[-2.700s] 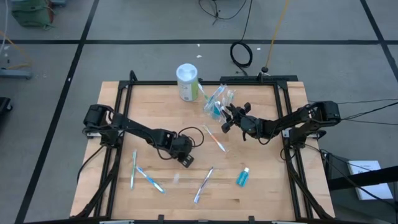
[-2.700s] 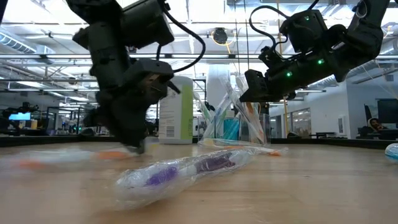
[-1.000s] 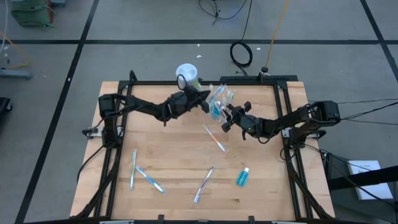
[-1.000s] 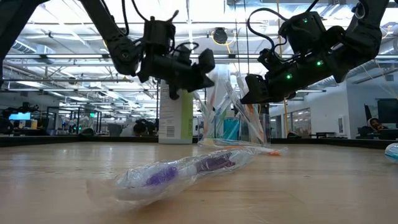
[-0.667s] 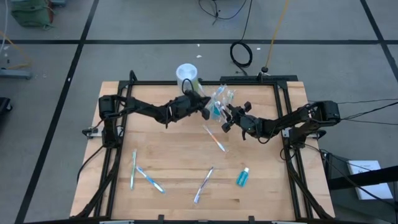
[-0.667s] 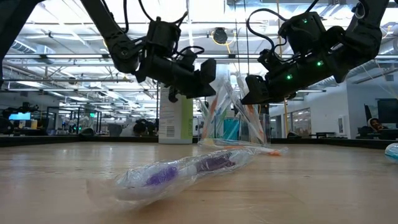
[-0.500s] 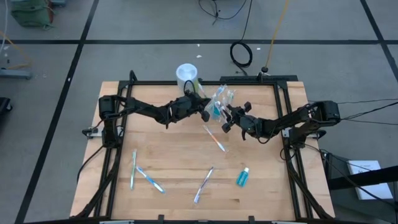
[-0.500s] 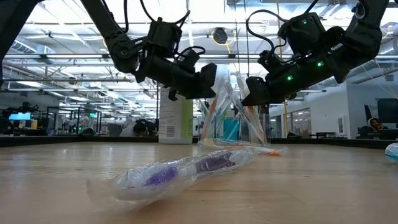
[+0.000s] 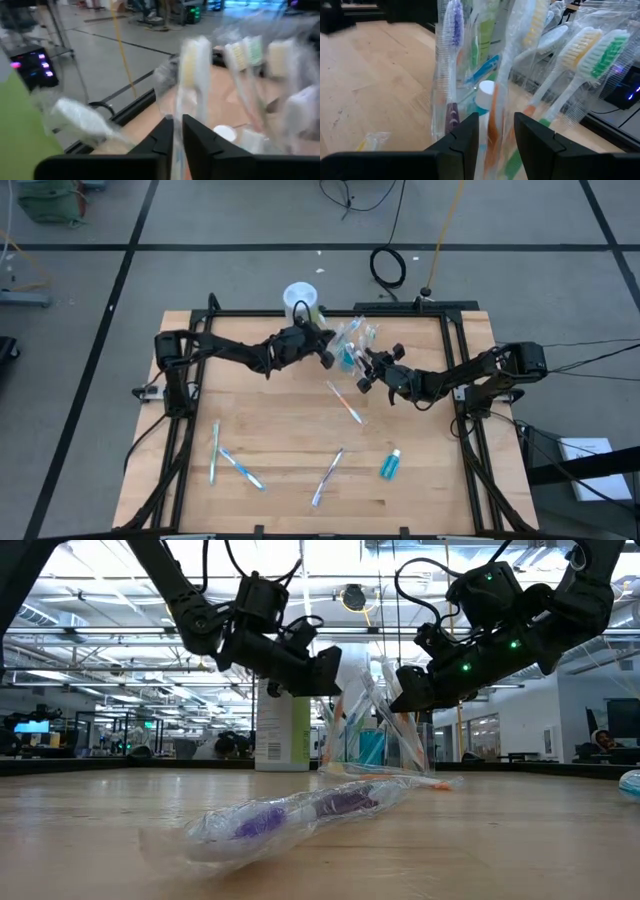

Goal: Pick & Place toothbrushing station
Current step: Put the orange toothbrush into the transparent organizer

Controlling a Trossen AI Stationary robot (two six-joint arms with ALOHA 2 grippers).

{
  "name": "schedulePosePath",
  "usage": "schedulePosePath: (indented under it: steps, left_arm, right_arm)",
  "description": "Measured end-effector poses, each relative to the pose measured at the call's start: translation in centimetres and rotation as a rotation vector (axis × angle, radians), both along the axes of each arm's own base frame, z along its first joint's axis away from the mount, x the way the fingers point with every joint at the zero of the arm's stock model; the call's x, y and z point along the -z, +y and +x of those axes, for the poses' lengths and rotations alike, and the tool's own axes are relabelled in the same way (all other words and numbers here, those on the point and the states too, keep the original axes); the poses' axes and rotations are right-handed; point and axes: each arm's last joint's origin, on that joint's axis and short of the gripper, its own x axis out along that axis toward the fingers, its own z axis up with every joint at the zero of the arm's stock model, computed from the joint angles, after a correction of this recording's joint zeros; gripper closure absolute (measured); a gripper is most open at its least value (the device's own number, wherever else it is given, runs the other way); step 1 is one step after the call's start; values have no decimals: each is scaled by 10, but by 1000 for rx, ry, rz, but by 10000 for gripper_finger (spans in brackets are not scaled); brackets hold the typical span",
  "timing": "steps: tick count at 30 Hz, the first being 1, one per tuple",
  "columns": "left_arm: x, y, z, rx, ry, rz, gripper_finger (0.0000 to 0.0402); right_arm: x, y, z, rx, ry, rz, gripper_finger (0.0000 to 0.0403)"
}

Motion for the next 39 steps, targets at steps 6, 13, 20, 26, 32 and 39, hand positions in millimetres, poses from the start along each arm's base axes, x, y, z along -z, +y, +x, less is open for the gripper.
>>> schedulePosePath:
  steps: [6, 13, 20, 26, 32, 39]
  left_arm:
    - [-17, 9, -7, 18, 47, -51, 278]
    - [-57, 5, -19, 23, 60, 9, 220]
    - [-105, -10, -56, 55, 126, 24, 225]
    - [-122, -28, -94, 114, 306, -13, 244]
    - [-142, -41, -136, 71, 311, -134, 254]
    - [-167, -57, -181, 71, 271, -124, 254]
  right_arm:
    - [0, 0, 0, 0, 2, 0, 287]
    - [0, 0, 0, 0, 6, 1, 287]
    - [2, 0, -1, 12, -24, 42, 287]
    - [-3, 6, 3, -27, -99, 66, 287]
    - [-14, 16, 3, -45, -157, 48, 287]
    - [-33, 38, -9, -14, -136, -4, 287]
